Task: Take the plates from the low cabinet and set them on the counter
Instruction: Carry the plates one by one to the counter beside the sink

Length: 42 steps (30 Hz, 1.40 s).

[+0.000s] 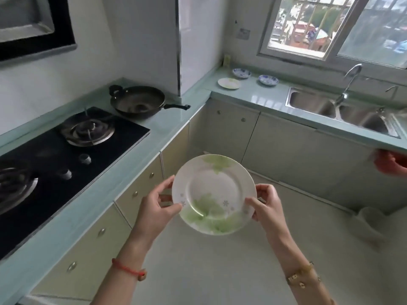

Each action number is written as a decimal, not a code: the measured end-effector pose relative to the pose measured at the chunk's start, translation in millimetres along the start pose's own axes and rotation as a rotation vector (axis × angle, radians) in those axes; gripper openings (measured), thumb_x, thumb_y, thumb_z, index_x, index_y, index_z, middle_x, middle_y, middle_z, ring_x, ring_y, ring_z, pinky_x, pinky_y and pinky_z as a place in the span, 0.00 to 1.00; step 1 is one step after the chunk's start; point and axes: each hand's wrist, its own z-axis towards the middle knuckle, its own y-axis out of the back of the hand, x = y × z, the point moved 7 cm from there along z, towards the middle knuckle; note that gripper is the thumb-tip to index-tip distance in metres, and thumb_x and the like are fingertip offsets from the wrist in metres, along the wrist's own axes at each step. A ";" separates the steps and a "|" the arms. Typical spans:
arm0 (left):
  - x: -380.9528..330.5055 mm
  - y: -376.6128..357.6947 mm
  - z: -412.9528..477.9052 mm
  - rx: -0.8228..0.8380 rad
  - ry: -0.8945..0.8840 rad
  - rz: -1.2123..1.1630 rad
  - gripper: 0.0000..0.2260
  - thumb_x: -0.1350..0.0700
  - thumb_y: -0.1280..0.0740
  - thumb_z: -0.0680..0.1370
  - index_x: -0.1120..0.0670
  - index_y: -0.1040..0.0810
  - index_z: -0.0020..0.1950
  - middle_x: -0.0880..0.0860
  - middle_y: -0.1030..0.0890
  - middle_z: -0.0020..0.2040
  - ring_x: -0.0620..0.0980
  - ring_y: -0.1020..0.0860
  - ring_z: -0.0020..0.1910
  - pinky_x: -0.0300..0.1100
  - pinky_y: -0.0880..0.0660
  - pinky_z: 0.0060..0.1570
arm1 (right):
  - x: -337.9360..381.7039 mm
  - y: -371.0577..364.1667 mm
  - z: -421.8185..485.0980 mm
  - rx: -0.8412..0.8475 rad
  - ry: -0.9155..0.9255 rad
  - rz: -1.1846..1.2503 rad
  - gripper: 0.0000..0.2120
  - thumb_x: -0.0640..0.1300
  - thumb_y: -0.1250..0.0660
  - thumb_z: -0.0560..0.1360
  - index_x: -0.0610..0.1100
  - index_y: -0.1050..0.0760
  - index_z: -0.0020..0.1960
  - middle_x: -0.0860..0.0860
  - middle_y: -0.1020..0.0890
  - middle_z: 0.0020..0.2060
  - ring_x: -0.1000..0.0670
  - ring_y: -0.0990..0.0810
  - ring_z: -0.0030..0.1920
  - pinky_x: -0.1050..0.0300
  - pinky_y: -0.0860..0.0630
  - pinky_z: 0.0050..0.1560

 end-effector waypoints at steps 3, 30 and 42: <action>-19.2 -41.7 45.4 0.031 -0.012 0.009 0.31 0.69 0.27 0.71 0.47 0.25 0.70 0.48 0.15 0.52 0.40 0.17 0.45 0.29 0.23 0.41 | 6.4 27.9 49.2 -0.037 0.008 -0.008 0.12 0.33 0.33 0.71 0.44 0.27 0.51 0.48 0.20 0.46 0.51 0.25 0.38 0.64 0.31 0.28; -125.4 -309.6 617.9 0.318 -0.066 0.190 0.32 0.69 0.28 0.70 0.48 0.26 0.71 0.47 0.20 0.61 0.47 0.17 0.52 0.34 0.20 0.40 | 61.5 97.0 599.7 -0.346 -0.068 -0.145 0.12 0.39 0.31 0.70 0.48 0.28 0.51 0.53 0.19 0.44 0.57 0.21 0.44 0.67 0.29 0.37; -119.7 -460.4 843.6 0.257 0.024 0.273 0.32 0.68 0.28 0.71 0.51 0.28 0.73 0.47 0.19 0.60 0.44 0.17 0.49 0.29 0.25 0.40 | 56.5 147.7 887.5 -0.239 -0.093 -0.307 0.14 0.38 0.32 0.73 0.44 0.31 0.56 0.50 0.24 0.44 0.50 0.24 0.43 0.58 0.26 0.43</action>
